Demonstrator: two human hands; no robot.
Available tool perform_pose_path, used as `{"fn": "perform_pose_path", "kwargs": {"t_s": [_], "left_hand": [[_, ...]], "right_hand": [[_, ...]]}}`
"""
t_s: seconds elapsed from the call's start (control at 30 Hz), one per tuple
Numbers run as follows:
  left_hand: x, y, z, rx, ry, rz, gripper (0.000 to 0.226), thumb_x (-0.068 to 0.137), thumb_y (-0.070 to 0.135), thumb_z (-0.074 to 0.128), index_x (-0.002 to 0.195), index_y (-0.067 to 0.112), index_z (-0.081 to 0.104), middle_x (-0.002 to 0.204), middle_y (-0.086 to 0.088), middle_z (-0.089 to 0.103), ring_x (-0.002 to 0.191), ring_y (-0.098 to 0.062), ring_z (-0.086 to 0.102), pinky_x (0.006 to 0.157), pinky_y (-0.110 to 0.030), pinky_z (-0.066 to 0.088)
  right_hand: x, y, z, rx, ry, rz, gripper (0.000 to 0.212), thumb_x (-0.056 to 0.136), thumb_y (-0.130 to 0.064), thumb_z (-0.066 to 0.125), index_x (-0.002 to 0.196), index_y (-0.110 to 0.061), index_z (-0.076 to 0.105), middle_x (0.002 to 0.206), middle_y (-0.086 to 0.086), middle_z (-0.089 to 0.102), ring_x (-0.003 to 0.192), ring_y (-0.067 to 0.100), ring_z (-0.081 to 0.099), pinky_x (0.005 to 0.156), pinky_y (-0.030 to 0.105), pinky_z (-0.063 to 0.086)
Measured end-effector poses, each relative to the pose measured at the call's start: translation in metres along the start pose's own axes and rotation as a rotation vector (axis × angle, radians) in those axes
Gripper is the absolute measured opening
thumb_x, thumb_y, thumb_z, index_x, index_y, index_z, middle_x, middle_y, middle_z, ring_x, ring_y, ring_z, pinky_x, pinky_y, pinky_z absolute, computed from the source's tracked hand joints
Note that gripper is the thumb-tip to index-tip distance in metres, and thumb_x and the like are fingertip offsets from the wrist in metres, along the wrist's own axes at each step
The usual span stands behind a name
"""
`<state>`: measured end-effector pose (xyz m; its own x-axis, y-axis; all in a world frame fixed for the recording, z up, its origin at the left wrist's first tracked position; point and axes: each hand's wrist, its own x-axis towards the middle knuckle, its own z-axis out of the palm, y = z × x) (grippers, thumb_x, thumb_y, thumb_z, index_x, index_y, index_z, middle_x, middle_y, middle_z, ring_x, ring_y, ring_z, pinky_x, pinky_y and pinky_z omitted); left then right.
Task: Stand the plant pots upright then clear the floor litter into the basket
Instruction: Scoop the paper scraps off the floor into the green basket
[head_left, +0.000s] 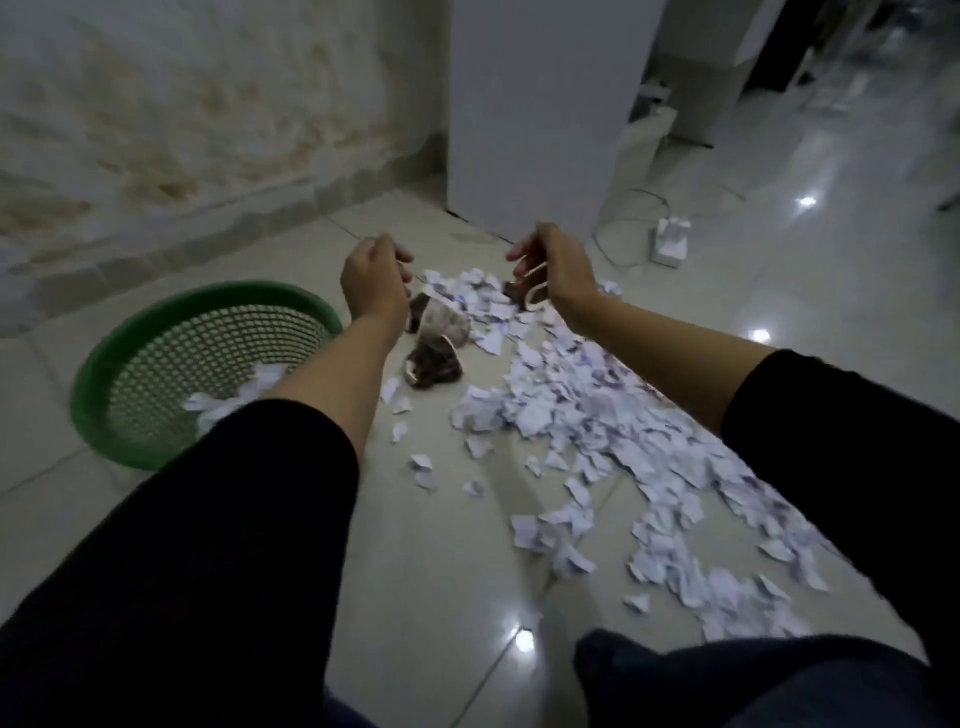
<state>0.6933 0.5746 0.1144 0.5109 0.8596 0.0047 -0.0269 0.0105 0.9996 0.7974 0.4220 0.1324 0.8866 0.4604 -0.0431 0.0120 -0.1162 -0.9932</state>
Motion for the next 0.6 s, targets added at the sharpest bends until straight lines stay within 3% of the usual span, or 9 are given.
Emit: {"fn": "perform_pose_path", "kwargs": {"t_s": [0.1, 0.2, 0.33, 0.47, 0.6], "left_hand": [[-0.04, -0.035, 0.043, 0.074, -0.183, 0.021, 0.029, 0.089, 0.015, 0.046, 0.061, 0.015, 0.054, 0.055, -0.005, 0.05, 0.049, -0.019, 0.044, 0.055, -0.029, 0.037], [-0.098, -0.087, 0.071, 0.186, -0.333, 0.035, 0.023, 0.097, 0.019, 0.045, 0.079, 0.007, 0.053, 0.07, -0.009, 0.055, 0.062, -0.021, 0.047, 0.062, -0.032, 0.037], [-0.184, -0.172, 0.069, 0.432, -0.372, 0.114, 0.013, 0.093, 0.023, 0.054, 0.099, 0.012, 0.056, 0.098, -0.005, 0.06, 0.092, -0.02, 0.054, 0.083, -0.035, 0.046], [-0.252, -0.232, 0.047, 0.673, -0.249, 0.164, 0.048, 0.087, 0.026, 0.062, 0.129, 0.007, 0.048, 0.137, -0.013, 0.047, 0.127, -0.03, 0.043, 0.106, -0.042, 0.037], [-0.295, -0.264, 0.03, 0.865, -0.284, 0.23, 0.063, 0.088, 0.035, 0.054, 0.142, 0.009, 0.035, 0.153, -0.018, 0.025, 0.141, -0.035, 0.025, 0.115, -0.049, 0.02]], "right_hand": [[-0.022, 0.036, -0.071, -0.081, 0.122, 0.039, 0.051, 0.103, -0.029, 0.032, 0.07, -0.009, 0.065, 0.062, 0.005, 0.059, 0.05, 0.016, 0.052, 0.045, 0.021, 0.036], [-0.056, 0.087, -0.132, -0.144, 0.215, 0.082, 0.052, 0.103, -0.029, 0.033, 0.068, -0.012, 0.066, 0.067, 0.005, 0.064, 0.056, 0.017, 0.055, 0.049, 0.022, 0.039], [-0.12, 0.172, -0.194, -0.239, 0.371, 0.104, 0.04, 0.1, -0.027, 0.037, 0.075, -0.017, 0.066, 0.087, 0.003, 0.07, 0.076, 0.017, 0.061, 0.067, 0.027, 0.047], [-0.197, 0.247, -0.236, -0.527, 0.583, 0.085, 0.029, 0.098, -0.026, 0.039, 0.093, -0.019, 0.067, 0.098, -0.002, 0.062, 0.097, 0.016, 0.056, 0.086, 0.029, 0.043], [-0.269, 0.306, -0.262, -0.817, 0.781, 0.183, 0.029, 0.098, -0.028, 0.045, 0.121, -0.018, 0.059, 0.129, 0.007, 0.056, 0.122, 0.021, 0.048, 0.106, 0.033, 0.035]]}}
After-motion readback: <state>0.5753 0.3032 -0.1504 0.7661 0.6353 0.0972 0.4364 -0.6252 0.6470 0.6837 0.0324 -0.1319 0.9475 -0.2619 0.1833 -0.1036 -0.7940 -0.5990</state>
